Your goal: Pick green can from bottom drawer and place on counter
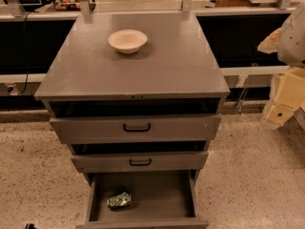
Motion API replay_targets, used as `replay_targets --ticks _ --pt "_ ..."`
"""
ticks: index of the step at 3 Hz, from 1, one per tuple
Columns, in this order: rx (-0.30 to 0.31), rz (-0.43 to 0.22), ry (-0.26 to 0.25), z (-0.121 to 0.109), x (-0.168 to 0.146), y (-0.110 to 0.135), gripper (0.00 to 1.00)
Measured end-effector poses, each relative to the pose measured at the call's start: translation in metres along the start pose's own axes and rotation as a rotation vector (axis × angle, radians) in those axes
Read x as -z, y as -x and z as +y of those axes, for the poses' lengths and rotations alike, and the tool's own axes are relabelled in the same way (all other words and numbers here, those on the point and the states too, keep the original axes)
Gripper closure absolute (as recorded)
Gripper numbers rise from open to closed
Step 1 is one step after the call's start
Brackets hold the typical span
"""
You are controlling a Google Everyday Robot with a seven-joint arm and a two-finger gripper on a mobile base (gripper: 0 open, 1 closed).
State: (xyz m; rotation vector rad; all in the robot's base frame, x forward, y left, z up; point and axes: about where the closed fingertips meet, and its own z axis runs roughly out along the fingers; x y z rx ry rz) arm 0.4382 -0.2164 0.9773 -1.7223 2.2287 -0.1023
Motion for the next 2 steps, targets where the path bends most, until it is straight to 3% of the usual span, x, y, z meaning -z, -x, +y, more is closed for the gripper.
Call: replay_targets --ticks 1,2 --pt "0.0 0.0 0.0 0.0 0.0 0.0 0.0" --pt "0.0 0.008 0.039 -0.0011 0.0049 -0.0026 0.0"
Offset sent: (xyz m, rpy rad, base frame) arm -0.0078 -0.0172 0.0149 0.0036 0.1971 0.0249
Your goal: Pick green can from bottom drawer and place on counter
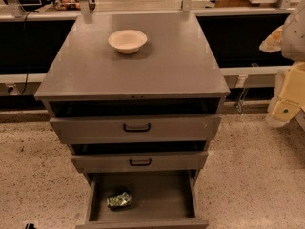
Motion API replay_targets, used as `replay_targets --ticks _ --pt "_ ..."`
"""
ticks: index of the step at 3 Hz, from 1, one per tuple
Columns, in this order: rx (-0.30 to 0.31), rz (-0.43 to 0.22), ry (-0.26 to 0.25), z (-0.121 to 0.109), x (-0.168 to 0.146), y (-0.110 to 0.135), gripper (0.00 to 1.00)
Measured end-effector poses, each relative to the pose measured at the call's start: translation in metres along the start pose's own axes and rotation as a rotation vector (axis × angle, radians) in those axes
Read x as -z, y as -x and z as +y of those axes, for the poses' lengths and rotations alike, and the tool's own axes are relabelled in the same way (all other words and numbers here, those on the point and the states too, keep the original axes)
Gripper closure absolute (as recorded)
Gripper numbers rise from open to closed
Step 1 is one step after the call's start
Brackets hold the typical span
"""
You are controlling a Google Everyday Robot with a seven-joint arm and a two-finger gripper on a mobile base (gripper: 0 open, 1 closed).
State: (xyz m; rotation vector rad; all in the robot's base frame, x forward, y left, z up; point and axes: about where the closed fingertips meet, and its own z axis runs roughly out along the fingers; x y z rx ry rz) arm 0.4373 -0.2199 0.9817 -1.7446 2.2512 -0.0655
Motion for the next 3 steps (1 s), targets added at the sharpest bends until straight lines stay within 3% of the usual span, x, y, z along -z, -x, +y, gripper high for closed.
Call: replay_targets --ticks 1,2,3 --pt "0.02 -0.04 0.111 0.001 -0.03 0.027 0.0" --pt "0.1 -0.119 0.201 0.02 -0.093 0.099 0.0" --pt "0.108 -0.116 0.206 0.025 -0.102 0.101 0.0"
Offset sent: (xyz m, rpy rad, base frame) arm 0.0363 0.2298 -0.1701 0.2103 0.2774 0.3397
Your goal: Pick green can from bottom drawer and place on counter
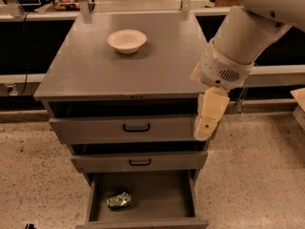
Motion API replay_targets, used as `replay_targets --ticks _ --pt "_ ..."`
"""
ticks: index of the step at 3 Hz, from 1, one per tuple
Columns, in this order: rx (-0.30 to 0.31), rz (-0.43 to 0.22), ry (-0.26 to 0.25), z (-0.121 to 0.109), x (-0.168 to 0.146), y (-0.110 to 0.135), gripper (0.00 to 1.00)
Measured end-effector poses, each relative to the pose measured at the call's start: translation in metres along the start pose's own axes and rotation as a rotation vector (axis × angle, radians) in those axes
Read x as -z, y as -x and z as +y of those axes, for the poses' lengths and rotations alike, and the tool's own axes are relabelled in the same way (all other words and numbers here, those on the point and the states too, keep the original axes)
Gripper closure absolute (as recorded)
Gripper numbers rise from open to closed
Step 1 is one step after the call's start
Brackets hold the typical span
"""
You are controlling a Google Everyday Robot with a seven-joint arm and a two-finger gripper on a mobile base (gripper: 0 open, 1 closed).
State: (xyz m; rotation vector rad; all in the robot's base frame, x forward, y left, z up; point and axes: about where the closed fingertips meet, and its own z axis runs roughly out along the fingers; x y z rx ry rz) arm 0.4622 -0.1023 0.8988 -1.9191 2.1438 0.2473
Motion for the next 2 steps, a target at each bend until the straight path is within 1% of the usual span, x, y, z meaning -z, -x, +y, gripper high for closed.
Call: replay_targets --ticks 1,2 --pt "-0.02 0.014 -0.005 -0.003 -0.002 -0.001 0.0" --pt "-0.027 0.004 -0.009 -0.009 -0.081 -0.018 0.0"
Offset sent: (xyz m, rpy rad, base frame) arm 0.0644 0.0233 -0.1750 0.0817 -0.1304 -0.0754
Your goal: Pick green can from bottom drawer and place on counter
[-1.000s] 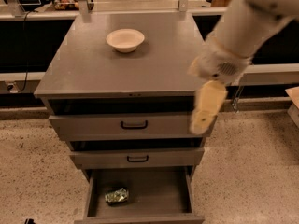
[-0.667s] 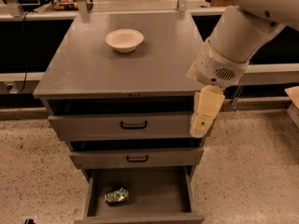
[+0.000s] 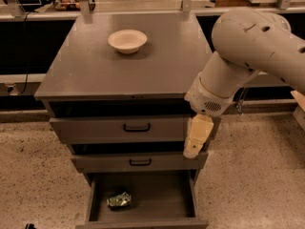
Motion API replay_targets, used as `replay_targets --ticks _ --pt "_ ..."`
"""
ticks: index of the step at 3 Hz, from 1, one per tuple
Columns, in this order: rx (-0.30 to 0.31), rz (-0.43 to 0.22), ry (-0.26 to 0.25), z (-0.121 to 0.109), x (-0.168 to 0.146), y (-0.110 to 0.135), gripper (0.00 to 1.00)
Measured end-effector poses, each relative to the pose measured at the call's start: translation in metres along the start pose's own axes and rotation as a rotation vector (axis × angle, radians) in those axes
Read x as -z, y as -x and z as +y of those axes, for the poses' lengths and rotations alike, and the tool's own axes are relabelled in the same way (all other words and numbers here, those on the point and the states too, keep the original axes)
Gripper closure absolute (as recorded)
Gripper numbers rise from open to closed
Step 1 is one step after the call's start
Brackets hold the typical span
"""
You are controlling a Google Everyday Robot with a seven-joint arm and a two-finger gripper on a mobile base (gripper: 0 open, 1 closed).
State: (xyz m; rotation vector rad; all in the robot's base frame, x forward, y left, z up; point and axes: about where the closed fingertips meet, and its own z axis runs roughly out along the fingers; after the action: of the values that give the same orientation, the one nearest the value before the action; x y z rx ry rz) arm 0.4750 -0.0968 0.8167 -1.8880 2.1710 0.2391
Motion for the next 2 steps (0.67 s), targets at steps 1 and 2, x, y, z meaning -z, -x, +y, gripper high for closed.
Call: replay_targets --ticks 1,2 --pt "0.0 0.0 -0.001 0.0 0.0 0.0 0.0" --pt "-0.04 -0.036 -0.051 -0.012 -0.006 0.004 0.0"
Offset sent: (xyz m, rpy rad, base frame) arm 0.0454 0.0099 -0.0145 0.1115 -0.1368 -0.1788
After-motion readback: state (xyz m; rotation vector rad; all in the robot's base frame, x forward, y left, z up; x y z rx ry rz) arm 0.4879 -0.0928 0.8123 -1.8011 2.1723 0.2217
